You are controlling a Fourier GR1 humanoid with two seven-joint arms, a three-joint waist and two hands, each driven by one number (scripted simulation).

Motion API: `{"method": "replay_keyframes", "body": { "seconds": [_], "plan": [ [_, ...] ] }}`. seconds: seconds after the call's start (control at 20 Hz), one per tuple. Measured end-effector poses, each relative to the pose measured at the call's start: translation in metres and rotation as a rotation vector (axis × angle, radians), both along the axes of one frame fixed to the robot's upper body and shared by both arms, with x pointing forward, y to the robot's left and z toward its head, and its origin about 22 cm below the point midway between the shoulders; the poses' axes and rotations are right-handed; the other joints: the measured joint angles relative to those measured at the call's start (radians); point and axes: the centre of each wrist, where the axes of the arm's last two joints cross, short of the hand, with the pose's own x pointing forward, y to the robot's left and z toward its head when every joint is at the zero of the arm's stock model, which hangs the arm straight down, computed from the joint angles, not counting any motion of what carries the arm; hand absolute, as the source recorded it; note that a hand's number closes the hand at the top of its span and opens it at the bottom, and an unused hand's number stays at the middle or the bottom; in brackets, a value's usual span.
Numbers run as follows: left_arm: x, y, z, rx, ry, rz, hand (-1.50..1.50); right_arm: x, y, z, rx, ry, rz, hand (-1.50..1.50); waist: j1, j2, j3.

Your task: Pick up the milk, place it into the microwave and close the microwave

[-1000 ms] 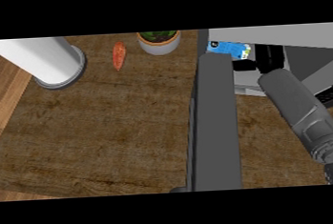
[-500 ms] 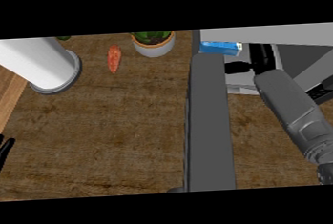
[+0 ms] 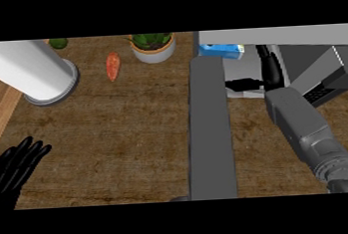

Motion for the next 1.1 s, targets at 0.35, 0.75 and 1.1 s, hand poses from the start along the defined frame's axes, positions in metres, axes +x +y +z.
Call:
{"method": "replay_keyframes", "body": {
  "seconds": [0.35, 0.75, 1.1],
  "plan": [
    [0.008, -0.024, 0.001, -0.01, 0.021, -0.064, 1.5, -0.021, -0.005, -0.032, 0.182, 0.066, 0.115, -1.5, -0.029, -0.015, -0.001],
    [0.015, -0.052, 0.002, -0.013, 0.075, -0.114, 1.5, -0.059, -0.008, -0.077, 0.298, 0.12, 0.183, -1.5, -0.06, -0.031, -0.004],
    [0.03, -0.08, 0.0, 0.037, 0.087, -0.181, 1.5, -0.099, -0.027, -0.109, 0.302, 0.143, 0.187, -1.5, -0.084, -0.039, -0.005]
  ]
}}
